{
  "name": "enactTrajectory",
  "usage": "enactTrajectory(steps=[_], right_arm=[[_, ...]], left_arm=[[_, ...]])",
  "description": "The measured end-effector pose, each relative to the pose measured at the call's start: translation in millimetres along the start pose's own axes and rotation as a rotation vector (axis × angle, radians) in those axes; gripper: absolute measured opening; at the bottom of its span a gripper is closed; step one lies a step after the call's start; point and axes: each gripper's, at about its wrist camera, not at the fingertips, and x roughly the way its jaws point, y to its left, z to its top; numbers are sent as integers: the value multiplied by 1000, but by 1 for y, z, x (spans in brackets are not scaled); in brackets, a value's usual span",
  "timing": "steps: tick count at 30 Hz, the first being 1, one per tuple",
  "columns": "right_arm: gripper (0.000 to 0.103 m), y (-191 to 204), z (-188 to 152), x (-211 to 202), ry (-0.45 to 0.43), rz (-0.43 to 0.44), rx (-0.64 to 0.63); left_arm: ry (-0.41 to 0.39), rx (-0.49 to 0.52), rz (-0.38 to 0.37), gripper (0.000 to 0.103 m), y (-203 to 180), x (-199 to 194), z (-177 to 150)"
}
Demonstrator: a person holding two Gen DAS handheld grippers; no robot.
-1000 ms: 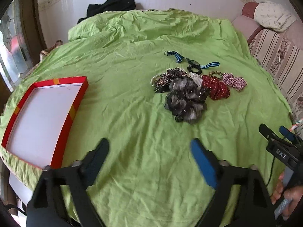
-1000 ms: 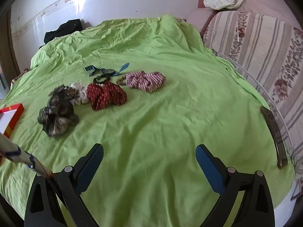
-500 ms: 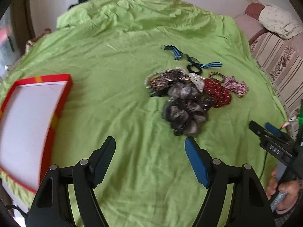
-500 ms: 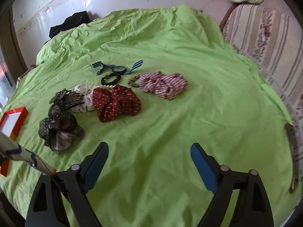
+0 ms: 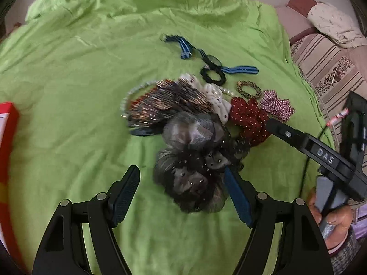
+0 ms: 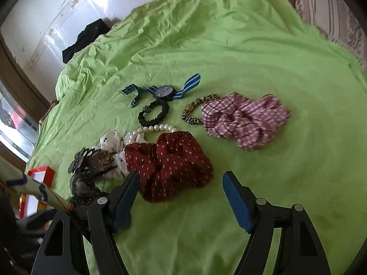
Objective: Organize jewelry
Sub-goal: 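Grasp the black sheer scrunchie with left tool while right tool grasps red polka-dot scrunchie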
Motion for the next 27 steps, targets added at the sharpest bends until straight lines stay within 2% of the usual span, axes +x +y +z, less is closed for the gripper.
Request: enactTrajectory(steps=[3,5,6,7,10,13,20,27], right_arm=[[79,1,1,11,22,17,24],[72,2,0,18,35,25,27],[62,3,-1,21,42,24,26],[46,4,-2,23,52,23,25],[21,0,-3,24,71,56,54],[13,-1,-6,13,66,74,57],[12,2,-18,-23,43,97,52],[12,7,-41,-67,28,136,36]], left_arm=[[23,9,-27,73,-8,12,-3],[38,4,-43,49,-12,18,-5],[51,-3,-55,32,-13,21,-6],[60,-17,-65,29,-13,22,-7],[44,-32,-60,24,-16,12,-11],[12,-26,-63,23,-21,-8,-17],[-41,-35,-110,22,-29,-54,-33],[-67,-80,-90,22,-19,-88,-59]])
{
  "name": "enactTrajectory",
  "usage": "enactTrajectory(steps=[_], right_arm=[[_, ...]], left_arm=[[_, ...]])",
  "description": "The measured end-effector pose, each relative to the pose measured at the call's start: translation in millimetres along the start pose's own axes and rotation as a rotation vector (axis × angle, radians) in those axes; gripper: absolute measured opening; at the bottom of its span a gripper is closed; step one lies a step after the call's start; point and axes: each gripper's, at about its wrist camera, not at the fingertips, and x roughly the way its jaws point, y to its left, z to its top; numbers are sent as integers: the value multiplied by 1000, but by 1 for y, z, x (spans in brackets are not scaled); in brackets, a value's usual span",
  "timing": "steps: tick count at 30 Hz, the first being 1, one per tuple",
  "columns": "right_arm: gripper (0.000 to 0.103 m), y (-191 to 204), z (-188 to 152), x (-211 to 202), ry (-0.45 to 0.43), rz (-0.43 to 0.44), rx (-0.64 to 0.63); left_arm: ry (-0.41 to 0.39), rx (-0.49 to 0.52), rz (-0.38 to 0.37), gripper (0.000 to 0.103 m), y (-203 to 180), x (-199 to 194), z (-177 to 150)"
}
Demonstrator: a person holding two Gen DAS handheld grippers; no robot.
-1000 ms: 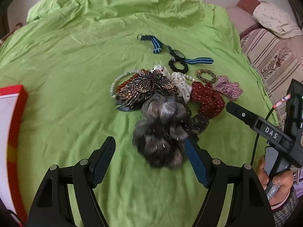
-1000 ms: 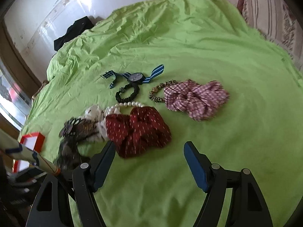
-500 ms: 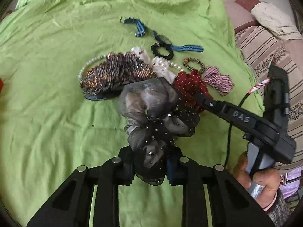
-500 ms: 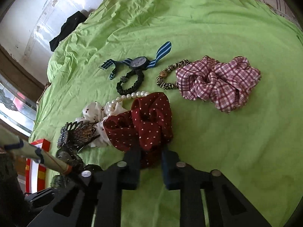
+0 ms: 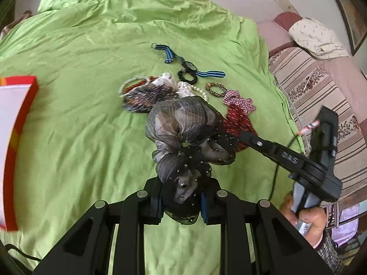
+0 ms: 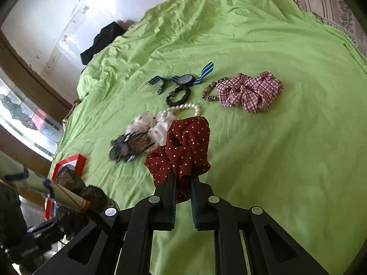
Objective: Organize jewelry
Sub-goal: 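Grasp the black sheer scrunchie with left tool while right tool grasps red polka-dot scrunchie, then carry both scrunchies to the red tray and open both tools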
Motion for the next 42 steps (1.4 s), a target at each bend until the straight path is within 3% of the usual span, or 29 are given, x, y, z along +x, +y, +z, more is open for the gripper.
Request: enactTrajectory(steps=[13,19,25,31,35,42], right_arm=[[12,42,-37,-30,17,50,-65],[12,86,-50,-31,45,89,-153],[12,149,-63,-12,110,147,-258],[12,228,-78,18,187,226,-372],[12,277,-87,47,248,283,-399],[12,335,-126,97,342,287,-498]], left_arm=[[-60,-76,52,23,35,-58,-30],[-123,-112,143,23,69,-93,-34],[-191,-179,319,23,140,-141,-34],[-201,-278,461,23,227,-174,-39],[-186,-352,493,23,279,-185,-41],[-153,-465,488,24,341,-186,-46]])
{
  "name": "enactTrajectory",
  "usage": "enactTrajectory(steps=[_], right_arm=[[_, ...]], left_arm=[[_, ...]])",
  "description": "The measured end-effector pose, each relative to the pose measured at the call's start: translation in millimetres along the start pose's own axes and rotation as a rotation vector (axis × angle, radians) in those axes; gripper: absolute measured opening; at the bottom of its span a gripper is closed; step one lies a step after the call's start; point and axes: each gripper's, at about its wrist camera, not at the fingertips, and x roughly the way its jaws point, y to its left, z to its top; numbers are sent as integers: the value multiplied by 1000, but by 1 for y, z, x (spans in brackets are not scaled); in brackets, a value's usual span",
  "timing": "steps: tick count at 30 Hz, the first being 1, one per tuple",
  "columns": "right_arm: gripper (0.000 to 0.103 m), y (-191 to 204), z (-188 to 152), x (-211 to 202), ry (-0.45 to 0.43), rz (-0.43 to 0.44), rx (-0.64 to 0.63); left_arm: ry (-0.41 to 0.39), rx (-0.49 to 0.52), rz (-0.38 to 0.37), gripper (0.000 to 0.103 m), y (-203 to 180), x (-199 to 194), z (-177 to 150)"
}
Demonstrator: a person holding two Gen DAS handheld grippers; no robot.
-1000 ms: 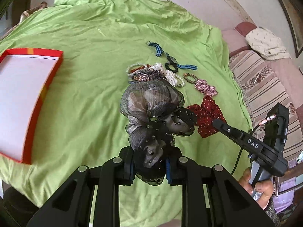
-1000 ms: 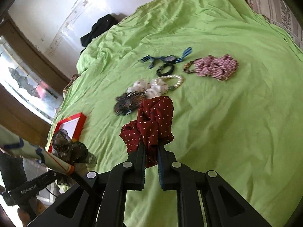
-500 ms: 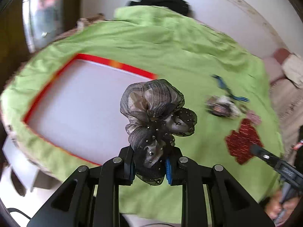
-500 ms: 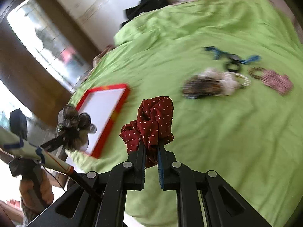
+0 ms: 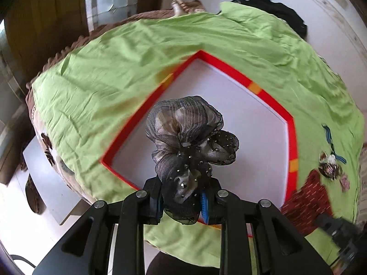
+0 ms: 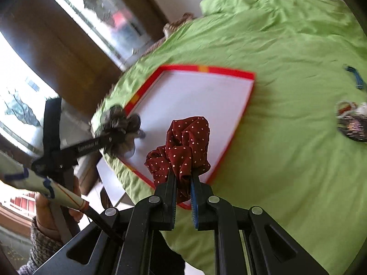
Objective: Organize jewelry
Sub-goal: 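Carry both scrunchies to the red tray and open both tools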
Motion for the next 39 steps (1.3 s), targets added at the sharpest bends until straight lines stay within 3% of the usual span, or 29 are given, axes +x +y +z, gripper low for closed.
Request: enactTrajectory(steps=[6,8,10,12,22,39], right_arm=[[15,17,-7,39,46,-57,-81],[23,20,-11,40,51,-72,-111],[44,23,-12,36,43,-75,-138],[55,29,-13,27,12,-87,-165],[59,11,-39,-37,-90,-120,-160],[60,-139,-124,-145,-218,-365,183]], left_arm=[[-12,-34,-20,36,12,3,1],[-19,-50,-46,41,13,-1,0],[-23,-62,-59,43,12,-8,-3],[-42,-68,-74,48,8,-18,-6],[-161,14,-33,58,-33,-74,-27],[-161,414,-46,63,-220,-90,-122]])
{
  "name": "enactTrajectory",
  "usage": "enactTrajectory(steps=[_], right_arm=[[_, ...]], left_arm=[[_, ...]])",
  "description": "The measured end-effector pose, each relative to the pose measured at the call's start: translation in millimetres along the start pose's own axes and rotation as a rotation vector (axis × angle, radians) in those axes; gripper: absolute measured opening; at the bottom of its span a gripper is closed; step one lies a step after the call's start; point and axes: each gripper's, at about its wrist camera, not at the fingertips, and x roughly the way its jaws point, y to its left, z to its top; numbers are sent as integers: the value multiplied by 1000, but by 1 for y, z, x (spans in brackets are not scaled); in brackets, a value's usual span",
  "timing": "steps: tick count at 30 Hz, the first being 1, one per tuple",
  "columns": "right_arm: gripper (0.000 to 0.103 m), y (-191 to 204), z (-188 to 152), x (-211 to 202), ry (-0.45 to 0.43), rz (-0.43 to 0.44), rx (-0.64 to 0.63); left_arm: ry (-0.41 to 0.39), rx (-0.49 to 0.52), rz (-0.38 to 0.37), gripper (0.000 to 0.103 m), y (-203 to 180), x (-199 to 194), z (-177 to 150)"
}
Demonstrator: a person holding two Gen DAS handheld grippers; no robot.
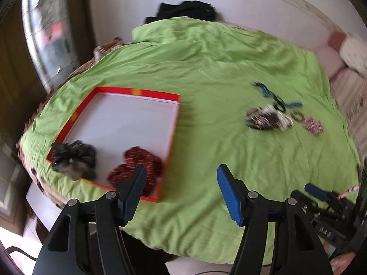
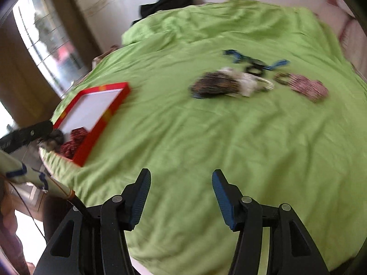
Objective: Organize jewelry
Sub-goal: 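Carry both scrunchies to the red tray and open both tools, then grasp the brown claw clip with left tool while right tool grasps pink plaid scrunchie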
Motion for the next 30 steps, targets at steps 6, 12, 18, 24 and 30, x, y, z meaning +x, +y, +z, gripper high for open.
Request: enactTrajectory(steps=[6,12,18,24,30], right_arm=[[60,-36,-12,-10,-19,-37,57],[61,-55,-17,-10,-27,-47,95],[61,-64,-22,-8,-31,-59,113],[62,-73,-23,-4,-27,-76,132],[62,-85,-21,2,-26,-95,158]], left_arm=[[2,118,6,63,-53,-1,-9],[29,170,11,63,-78,5,-15],[52,192,22,64,-87,12,-20],[90,178,14,66,-83,27,-22],[136,123,-6,66,-73,48,-18]])
